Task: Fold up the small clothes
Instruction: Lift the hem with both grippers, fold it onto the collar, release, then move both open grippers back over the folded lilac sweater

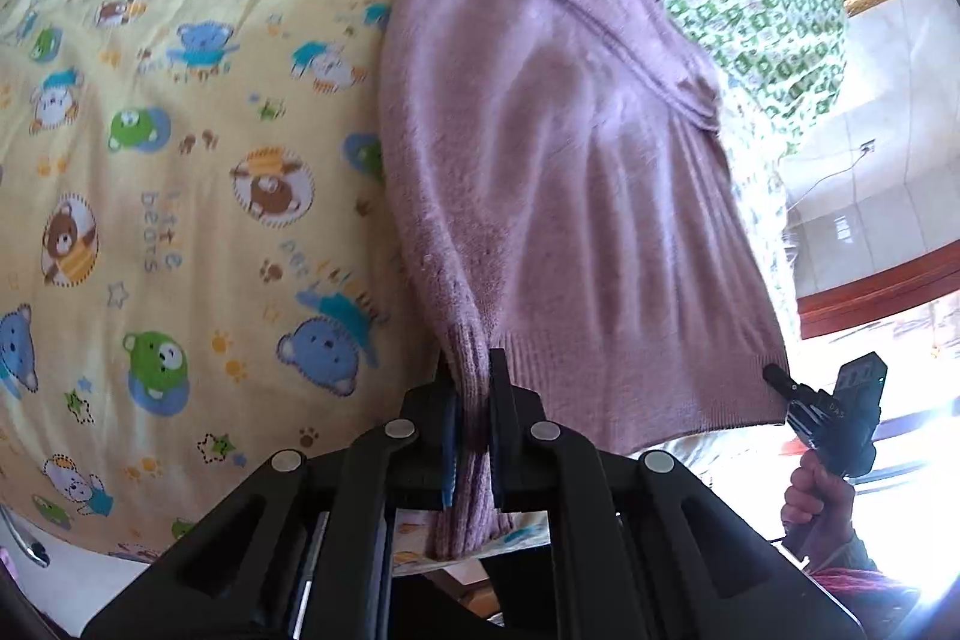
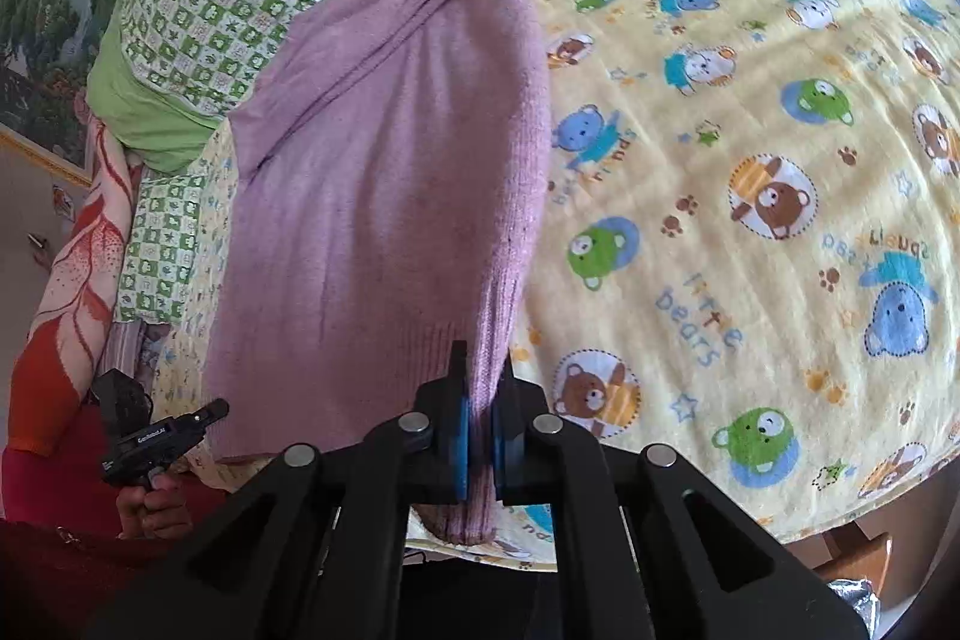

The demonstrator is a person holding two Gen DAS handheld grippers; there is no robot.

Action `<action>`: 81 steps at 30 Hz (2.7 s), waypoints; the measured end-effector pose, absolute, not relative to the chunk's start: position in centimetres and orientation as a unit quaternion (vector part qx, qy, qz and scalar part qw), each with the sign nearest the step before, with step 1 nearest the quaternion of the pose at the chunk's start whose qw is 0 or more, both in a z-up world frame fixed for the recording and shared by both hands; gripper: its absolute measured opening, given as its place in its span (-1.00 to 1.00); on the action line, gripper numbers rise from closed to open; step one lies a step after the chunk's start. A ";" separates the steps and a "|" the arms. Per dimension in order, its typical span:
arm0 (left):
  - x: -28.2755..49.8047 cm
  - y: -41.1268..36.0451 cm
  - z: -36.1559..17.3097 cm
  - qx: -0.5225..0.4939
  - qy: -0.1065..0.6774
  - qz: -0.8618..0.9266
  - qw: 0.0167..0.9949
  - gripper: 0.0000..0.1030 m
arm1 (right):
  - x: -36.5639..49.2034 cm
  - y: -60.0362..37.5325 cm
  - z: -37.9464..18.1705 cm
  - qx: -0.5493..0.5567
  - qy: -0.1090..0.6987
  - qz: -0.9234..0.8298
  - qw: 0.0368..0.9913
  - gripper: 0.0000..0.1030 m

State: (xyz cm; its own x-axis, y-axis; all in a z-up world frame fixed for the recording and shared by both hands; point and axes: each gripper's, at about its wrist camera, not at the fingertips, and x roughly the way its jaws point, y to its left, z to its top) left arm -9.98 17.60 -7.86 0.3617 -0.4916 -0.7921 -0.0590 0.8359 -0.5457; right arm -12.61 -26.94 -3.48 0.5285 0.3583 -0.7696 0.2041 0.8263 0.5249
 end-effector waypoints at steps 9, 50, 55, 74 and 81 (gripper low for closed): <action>-5.3 17.0 -1.8 -0.262 0.496 -0.159 0.812 -0.89 | -10.1 -27.7 1.8 0.306 0.418 0.090 0.851 -0.88; 36.3 16.0 -2.2 -0.256 0.439 -0.016 0.861 -0.88 | 31.8 -35.6 0.9 0.292 0.386 0.045 0.874 -0.87; 37.0 15.7 -2.8 -0.239 0.446 -0.010 0.863 -0.77 | 32.9 -35.9 -0.8 0.297 0.407 0.032 0.863 -0.82; 25.6 7.2 -0.1 -0.170 0.449 -0.157 0.863 -0.03 | 25.3 -28.1 5.6 0.162 0.366 0.148 0.904 -0.26; 28.9 0.3 -4.1 -0.032 0.477 -0.176 0.860 -0.04 | 27.2 -20.2 -1.1 0.053 0.466 0.263 0.843 -0.26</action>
